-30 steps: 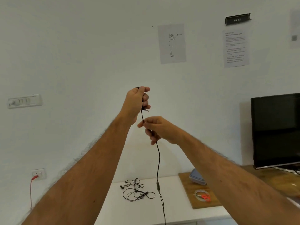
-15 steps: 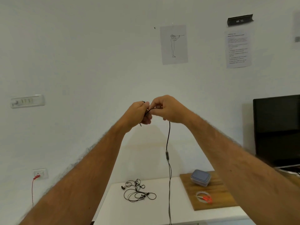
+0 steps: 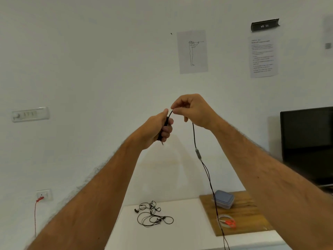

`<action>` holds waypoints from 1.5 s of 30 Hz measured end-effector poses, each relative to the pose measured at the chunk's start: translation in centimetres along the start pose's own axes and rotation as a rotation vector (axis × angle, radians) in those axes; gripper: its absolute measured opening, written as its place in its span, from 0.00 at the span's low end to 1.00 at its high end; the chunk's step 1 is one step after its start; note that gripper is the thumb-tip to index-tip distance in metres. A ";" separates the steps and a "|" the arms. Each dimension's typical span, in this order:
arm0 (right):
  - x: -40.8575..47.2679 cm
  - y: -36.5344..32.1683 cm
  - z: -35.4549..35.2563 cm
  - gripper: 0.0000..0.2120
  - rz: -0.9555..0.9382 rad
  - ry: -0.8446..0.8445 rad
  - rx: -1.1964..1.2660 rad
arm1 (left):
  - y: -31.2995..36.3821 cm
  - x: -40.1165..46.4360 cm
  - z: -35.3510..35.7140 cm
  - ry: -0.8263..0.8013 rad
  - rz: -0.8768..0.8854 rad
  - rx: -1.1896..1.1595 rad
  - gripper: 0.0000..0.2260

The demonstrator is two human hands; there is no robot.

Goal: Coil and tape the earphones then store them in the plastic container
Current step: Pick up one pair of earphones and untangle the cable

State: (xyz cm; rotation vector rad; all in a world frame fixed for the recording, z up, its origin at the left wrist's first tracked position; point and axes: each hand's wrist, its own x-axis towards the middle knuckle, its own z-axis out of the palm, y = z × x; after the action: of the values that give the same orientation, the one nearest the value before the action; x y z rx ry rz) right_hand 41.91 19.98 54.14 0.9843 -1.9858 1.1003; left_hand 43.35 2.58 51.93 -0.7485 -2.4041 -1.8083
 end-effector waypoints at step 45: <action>-0.3 -2.7 0.8 0.03 -0.034 -0.287 -0.219 | -3.6 0.3 -0.6 0.234 0.061 0.093 0.14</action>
State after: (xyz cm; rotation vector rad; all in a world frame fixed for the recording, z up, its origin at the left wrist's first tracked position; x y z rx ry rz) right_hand 44.19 18.42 54.56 1.1007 -2.2521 0.7347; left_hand 41.54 1.42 49.03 -0.5607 -2.2710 -1.6458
